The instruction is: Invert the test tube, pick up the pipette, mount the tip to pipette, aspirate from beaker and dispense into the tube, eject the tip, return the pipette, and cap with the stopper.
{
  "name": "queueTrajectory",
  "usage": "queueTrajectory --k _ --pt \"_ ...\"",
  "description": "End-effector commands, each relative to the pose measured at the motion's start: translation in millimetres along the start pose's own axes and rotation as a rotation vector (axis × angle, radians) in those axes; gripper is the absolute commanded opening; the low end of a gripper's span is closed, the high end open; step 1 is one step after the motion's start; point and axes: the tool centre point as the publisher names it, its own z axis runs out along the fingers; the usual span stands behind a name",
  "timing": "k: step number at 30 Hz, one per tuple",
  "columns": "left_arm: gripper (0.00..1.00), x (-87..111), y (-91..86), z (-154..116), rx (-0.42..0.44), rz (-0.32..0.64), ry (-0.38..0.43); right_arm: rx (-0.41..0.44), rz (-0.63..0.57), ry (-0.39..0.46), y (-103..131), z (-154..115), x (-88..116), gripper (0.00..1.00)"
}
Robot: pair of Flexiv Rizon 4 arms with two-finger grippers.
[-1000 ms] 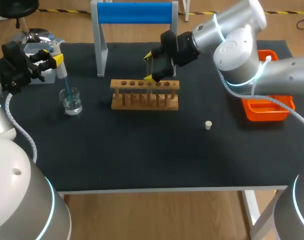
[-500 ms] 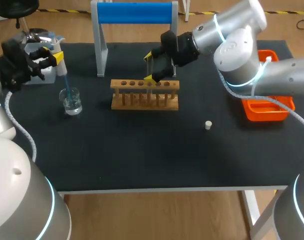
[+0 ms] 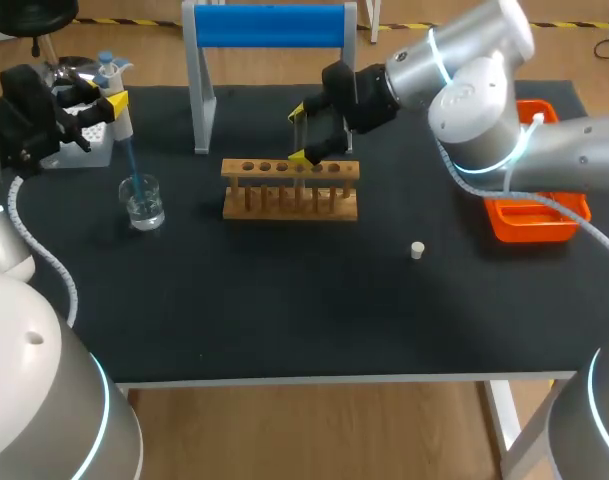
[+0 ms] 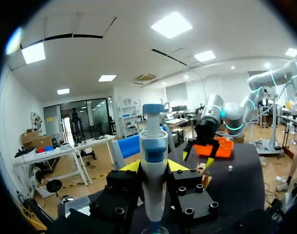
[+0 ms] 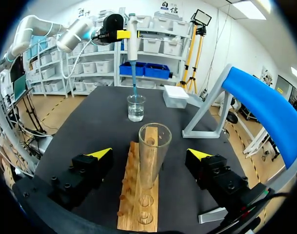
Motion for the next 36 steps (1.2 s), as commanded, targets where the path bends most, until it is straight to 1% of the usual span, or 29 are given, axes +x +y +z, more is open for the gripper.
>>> queueTrajectory --k 1,2,4,11,14,19,20,22,24,25,26,27,29,31,32,34,36 --pt "0.00 3.8 -8.1 0.4 -0.005 0.000 -0.007 0.004 0.000 0.003 0.5 -1.4 -0.1 1.00" --pt "0.00 3.9 -10.3 1.2 -0.022 0.012 -0.005 0.004 0.000 0.003 0.5 -1.4 -0.1 1.00" --pt "0.00 3.0 -15.9 1.9 -0.005 0.007 0.000 0.004 0.000 0.003 0.5 -1.4 -0.1 1.00" --pt "0.00 -1.4 -35.3 4.8 -0.020 0.031 0.003 0.004 0.000 0.003 0.5 -1.4 -0.1 1.00" --pt "0.00 0.4 -43.3 8.5 -0.023 0.037 0.009 0.004 0.000 0.003 0.5 -1.4 -0.1 1.00" --pt "0.00 7.1 -61.7 16.5 -0.025 0.049 0.039 0.004 0.000 0.003 0.5 -1.4 -0.1 1.00" --pt "0.00 8.9 -65.7 18.3 -0.039 0.046 0.041 0.004 0.000 0.003 0.5 -1.4 -0.1 1.00" --pt "0.00 13.2 -74.5 21.6 -0.023 0.041 0.064 0.004 0.000 0.003 0.5 -1.4 -0.1 1.00" --pt "0.00 17.0 -81.9 26.6 -0.060 0.024 0.068 0.004 0.000 0.003 0.5 -1.4 -0.1 1.00" --pt "0.00 19.7 -87.0 28.9 -0.041 0.022 0.086 0.004 0.000 0.003 0.5 -1.4 -0.1 1.00" --pt "0.00 21.9 -91.6 31.1 -0.048 0.020 0.090 0.004 0.000 0.003 0.5 -1.4 -0.1 1.00" --pt "0.00 23.3 -95.4 34.5 -0.073 0.011 0.090 0.004 0.000 0.003 0.5 -1.4 -0.1 1.00" --pt "0.00 26.1 -104.9 39.4 -0.050 -0.015 0.119 0.004 0.000 0.003 0.5 -1.4 -0.1 1.00" --pt "0.00 27.5 -112.7 46.2 -0.082 -0.023 0.118 0.004 0.000 0.003 0.5 -1.4 -0.1 1.00" --pt "0.00 28.5 -117.0 49.3 -0.068 -0.027 0.134 0.004 0.000 0.003 0.5 -1.4 -0.1 1.00" --pt "0.00 29.4 -123.8 56.7 -0.080 -0.032 0.139 0.004 0.000 0.003 0.5 -1.4 -0.1 1.00" --pt "0.00 32.6 -133.5 63.5 -0.063 -0.041 0.166 0.004 0.000 0.003 0.5 -1.4 -0.1 1.00"
